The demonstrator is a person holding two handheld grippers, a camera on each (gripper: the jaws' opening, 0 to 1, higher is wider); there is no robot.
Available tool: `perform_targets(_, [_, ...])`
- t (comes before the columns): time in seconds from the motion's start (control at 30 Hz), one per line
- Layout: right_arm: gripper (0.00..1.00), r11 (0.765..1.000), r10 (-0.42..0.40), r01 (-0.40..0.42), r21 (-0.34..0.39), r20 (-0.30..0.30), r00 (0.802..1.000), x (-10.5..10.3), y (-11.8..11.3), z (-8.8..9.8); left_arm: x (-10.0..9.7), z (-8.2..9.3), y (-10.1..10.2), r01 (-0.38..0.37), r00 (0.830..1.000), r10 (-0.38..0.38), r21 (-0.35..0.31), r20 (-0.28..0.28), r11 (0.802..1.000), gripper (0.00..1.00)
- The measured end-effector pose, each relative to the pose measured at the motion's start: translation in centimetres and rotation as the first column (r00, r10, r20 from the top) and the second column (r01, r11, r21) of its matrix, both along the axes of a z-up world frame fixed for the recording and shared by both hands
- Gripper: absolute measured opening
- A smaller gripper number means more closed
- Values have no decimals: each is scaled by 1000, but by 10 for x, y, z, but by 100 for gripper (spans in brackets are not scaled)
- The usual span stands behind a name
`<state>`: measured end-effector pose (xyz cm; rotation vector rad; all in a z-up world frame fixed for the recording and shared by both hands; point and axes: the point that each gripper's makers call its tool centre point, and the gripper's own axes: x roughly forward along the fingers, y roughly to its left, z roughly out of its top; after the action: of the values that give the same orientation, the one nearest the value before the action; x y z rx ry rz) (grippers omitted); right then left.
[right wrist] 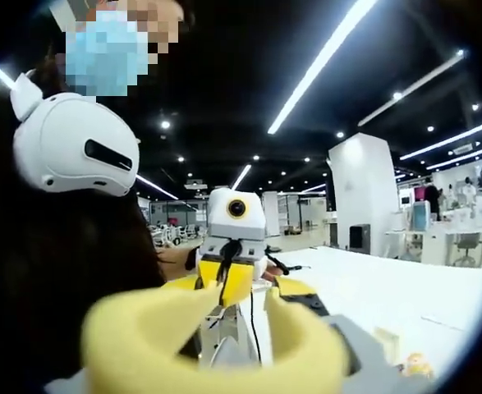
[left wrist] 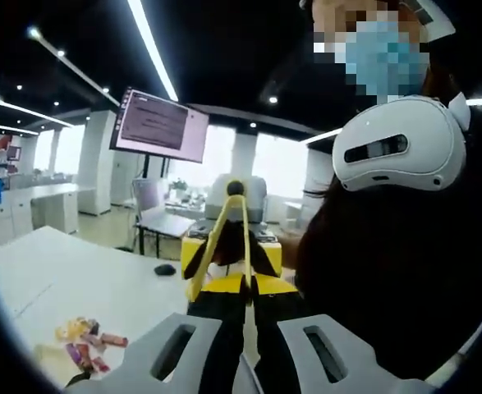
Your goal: Place the target food into the container with the food tongs after gripping and lifting it, then release it inside without dropping or visibly crushing the food.
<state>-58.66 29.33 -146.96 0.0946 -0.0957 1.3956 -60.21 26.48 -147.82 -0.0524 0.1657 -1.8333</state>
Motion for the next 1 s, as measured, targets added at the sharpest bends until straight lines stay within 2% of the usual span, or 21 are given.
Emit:
perform_targets(0.3, [30, 1000, 23, -23, 10, -23, 999, 0, 2, 1, 1, 1, 1, 30, 999, -30, 7, 33, 1000, 0])
perform_targets(0.47, [30, 1000, 20, -20, 22, -21, 1000, 2, -1, 4, 4, 3, -1, -1, 1000, 1, 25, 2, 1000, 0])
perform_targets(0.67, [30, 999, 43, -42, 27, -11, 999, 1, -1, 6, 2, 7, -1, -8, 998, 6, 34, 64, 999, 0])
perform_targets(0.87, [30, 996, 81, -80, 34, -35, 996, -1, 3, 5, 0, 5, 1, 15, 998, -20, 83, 59, 996, 0])
perform_targets(1.0, [29, 995, 98, -96, 41, -59, 993, -2, 1, 3, 1, 4, 2, 24, 996, -30, 73, 85, 997, 1])
